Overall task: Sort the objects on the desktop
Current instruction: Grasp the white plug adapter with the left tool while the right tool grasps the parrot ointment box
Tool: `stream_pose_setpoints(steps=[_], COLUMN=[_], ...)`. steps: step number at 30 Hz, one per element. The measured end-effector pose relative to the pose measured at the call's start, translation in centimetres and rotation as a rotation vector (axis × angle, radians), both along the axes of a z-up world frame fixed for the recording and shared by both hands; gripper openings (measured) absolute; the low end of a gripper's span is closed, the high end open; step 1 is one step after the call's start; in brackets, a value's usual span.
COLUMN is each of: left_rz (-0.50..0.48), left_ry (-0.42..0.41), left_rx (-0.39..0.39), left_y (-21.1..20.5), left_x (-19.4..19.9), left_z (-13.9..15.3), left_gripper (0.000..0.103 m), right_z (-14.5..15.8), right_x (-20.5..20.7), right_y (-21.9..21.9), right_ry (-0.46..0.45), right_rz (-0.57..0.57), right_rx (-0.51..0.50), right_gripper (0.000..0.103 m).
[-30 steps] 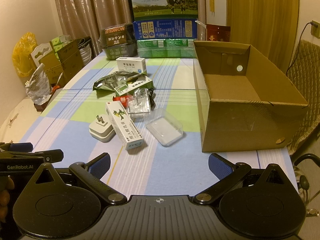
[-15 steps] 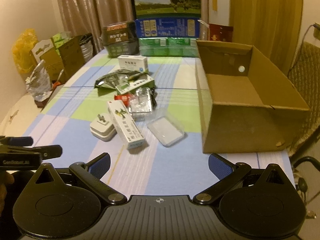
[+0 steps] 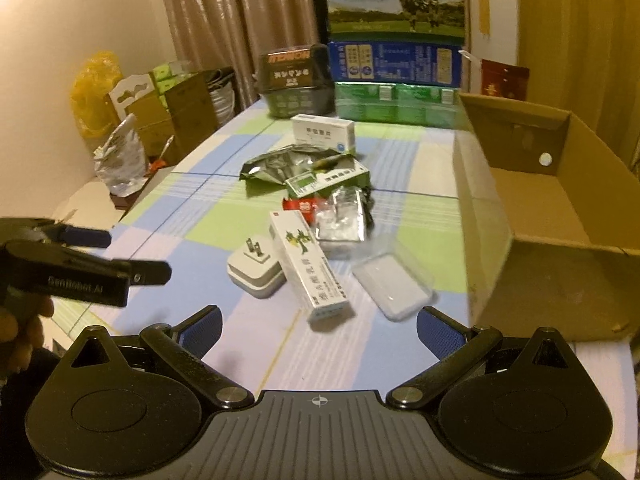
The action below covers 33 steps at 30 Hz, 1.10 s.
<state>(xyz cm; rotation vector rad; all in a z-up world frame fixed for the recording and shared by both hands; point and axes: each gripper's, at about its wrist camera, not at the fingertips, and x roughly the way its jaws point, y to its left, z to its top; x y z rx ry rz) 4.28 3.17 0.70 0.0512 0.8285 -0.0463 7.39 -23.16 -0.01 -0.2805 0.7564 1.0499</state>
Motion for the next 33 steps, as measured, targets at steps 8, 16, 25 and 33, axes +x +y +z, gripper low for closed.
stream_pose_setpoints(steps=[8, 16, 25, 33], left_rz=[-0.007, -0.068, -0.107, -0.148], left_ry=[-0.038, -0.007, 0.022, 0.019], left_rx=[-0.013, -0.001, -0.065, -0.078], left_y=[1.1, 1.2, 2.0, 1.5], left_x=[1.9, 4.9, 7.4, 8.5], left_z=[-0.9, -2.9, -5.9, -6.3], left_gripper=[0.101, 0.101, 0.101, 0.101], right_z=[-1.6, -4.6, -7.1, -7.4], right_x=[1.4, 3.4, 6.0, 6.8], right_y=[2.0, 5.1, 8.0, 9.0], right_ry=[-0.017, -0.023, 0.016, 0.050], right_rz=[0.070, 0.163, 0.201, 0.193], right_rx=[0.002, -0.048, -0.091, -0.110], right_gripper=[0.084, 0.071, 0.055, 0.040])
